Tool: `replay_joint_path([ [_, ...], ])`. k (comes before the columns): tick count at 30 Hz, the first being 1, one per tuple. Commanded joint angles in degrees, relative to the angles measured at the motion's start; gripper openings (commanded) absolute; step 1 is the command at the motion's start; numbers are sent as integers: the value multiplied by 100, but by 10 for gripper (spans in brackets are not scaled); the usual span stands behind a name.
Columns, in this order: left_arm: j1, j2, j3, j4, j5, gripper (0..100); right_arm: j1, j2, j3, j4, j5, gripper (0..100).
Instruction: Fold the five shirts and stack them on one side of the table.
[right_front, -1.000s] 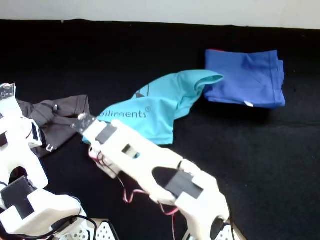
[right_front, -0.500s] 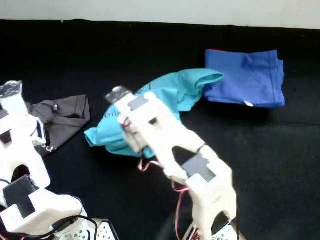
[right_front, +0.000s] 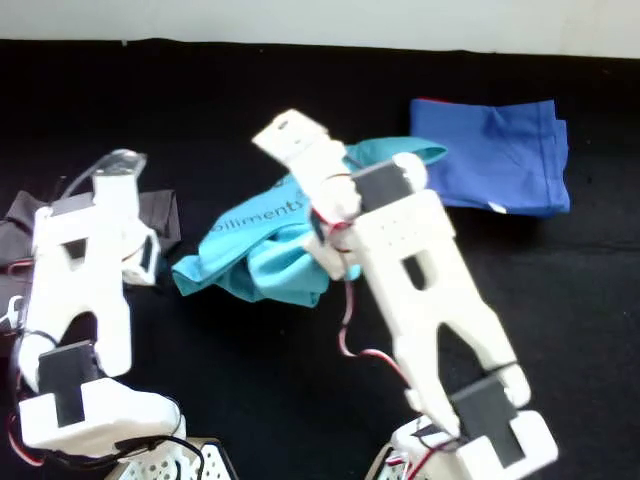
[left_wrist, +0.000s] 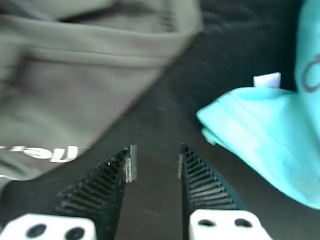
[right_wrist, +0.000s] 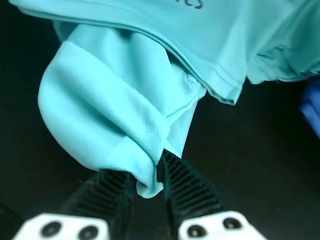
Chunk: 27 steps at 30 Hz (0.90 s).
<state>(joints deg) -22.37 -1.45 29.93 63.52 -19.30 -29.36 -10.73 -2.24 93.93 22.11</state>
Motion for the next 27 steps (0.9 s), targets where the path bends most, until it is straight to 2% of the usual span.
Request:
replay_joint_path([
  [1,356,-57,-259,308,-53,150,637,-752,-224,84,369,5],
  [3,488,-31,-356,554,-53,150,1024,-1007,-286,22,598,5],
  [8,1095,-22,-541,1178,-62,150,2018,-1332,-822,-558,615,5],
  [11,1631,-48,-541,1530,-62,150,2229,-1341,-963,-787,607,5],
  [15,2387,-48,-541,1776,-62,150,2167,-1332,-901,-1015,149,5],
  [18,2818,-66,-541,1741,-62,150,1859,-1262,-796,-1244,-26,5],
  [23,3055,-66,-541,1732,-62,150,1402,-1103,-831,-1297,-141,5],
  [27,3064,-48,-804,1662,-26,150,1552,-1042,-1051,-1429,-281,5],
])
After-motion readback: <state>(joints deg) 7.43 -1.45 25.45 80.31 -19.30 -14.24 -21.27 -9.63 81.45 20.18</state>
